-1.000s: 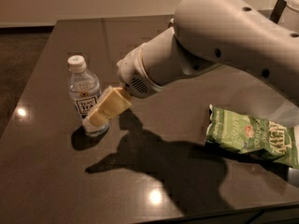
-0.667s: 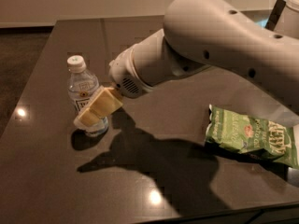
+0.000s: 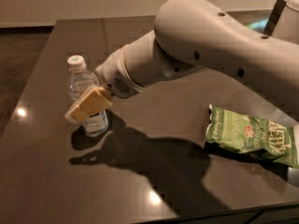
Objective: Knock blue plastic bottle over
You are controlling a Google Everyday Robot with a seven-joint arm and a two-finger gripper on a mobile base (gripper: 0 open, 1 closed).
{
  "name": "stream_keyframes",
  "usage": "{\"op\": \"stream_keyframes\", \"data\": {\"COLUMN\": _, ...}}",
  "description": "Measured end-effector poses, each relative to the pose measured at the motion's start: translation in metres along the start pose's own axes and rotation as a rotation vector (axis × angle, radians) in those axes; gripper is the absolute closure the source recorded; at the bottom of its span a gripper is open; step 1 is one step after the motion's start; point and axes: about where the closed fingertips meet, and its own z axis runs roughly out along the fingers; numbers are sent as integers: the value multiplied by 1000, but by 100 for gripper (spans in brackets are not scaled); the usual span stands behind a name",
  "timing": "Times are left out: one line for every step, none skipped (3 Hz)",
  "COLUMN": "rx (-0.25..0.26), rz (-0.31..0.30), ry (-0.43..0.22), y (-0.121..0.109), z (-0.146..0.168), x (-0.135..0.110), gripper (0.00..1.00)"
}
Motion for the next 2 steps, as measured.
{"op": "stream_keyframes", "data": {"rx": -26, "rz": 2, "ry": -13, "y": 1, "z": 0, "x": -1, "gripper": 42}}
{"op": "stream_keyframes", "data": {"rx": -53, "rz": 7, "ry": -27, "y": 2, "z": -8, "x": -4, "gripper": 64}}
